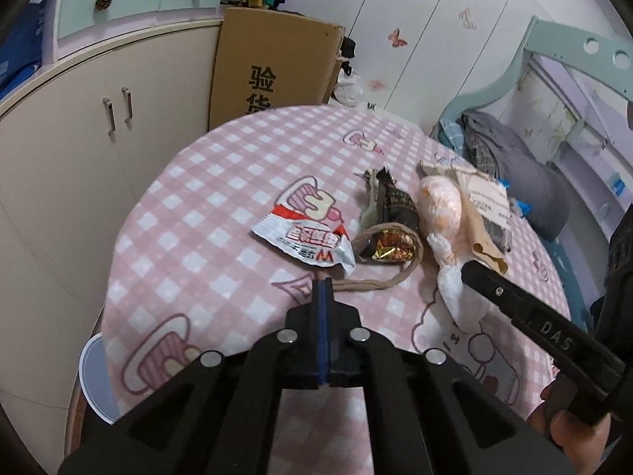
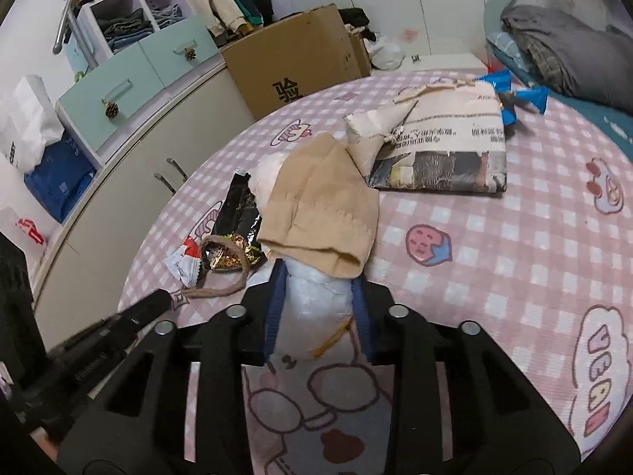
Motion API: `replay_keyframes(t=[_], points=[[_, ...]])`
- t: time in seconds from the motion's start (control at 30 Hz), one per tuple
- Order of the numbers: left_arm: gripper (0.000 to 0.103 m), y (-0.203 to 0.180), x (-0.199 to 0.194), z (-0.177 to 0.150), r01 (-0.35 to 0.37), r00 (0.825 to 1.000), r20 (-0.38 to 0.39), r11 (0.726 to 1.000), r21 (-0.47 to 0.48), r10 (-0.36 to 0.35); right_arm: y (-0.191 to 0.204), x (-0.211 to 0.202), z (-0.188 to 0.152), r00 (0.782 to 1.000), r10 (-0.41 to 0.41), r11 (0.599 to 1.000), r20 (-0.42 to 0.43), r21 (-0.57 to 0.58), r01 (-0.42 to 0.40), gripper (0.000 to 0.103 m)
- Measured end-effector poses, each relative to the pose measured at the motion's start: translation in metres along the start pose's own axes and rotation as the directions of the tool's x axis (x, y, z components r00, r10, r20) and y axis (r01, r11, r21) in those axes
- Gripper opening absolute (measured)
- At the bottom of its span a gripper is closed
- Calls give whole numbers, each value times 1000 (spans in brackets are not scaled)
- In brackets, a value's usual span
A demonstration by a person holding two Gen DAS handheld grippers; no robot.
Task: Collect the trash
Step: 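Grasp the white plastic bag with the right tool and lift it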
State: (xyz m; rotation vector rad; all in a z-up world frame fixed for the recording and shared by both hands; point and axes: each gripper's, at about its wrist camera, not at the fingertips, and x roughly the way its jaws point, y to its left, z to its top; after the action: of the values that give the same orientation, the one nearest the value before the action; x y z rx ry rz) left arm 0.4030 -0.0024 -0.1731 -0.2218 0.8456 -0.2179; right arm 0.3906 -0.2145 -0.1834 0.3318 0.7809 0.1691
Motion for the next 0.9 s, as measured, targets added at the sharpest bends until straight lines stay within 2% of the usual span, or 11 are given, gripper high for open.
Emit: replay_keyframes(t=[0.17, 0.23, 0.3, 0.33, 0.37, 0.63, 0.7, 0.73, 0.77, 0.9], points=[[1, 6, -10, 0, 20, 1000, 10, 999, -37, -19, 5, -8, -7, 1000, -3, 1000, 9, -15, 3, 27], [4, 9, -11, 2, 22, 1000, 21, 998, -58, -21, 4, -11, -7, 1000, 2, 1000, 18, -12, -2, 27], [24, 9, -10, 4, 23, 1000, 21, 998, -64, -21, 4, -13, -9, 1000, 0, 1000, 26, -15, 1, 26], [41, 8, -10, 4, 21, 1000, 24, 998, -64, -19, 3, -13, -9, 1000, 1, 1000, 27, -16, -1, 26], [43, 7, -10, 5, 18, 999, 31, 998, -59, -16, 1, -15, -10, 999, 5, 1000, 32, -10, -5, 26], [42, -16, 13, 15, 10, 1000, 10, 1000, 10, -10, -2, -20, -4, 998, 18, 999, 58, -27, -17, 26], [36, -18, 20, 19, 5, 1000, 3, 1000, 20, -5, -3, -18, -3, 998, 21, 999, 54, -27, -20, 26], [23, -19, 23, 20, 2, 1000, -5, 1000, 24, -2, -4, -17, -3, 998, 27, 999, 49, -23, -26, 26], [17, -18, 28, 21, -6, 1000, -20, 1000, 25, 7, -5, -17, -2, 998, 37, 999, 47, -20, -36, 26], [11, -14, 30, 22, 0, 1000, -15, 1000, 20, 0, -4, -14, 1, 998, 45, 999, 44, -23, -44, 26]])
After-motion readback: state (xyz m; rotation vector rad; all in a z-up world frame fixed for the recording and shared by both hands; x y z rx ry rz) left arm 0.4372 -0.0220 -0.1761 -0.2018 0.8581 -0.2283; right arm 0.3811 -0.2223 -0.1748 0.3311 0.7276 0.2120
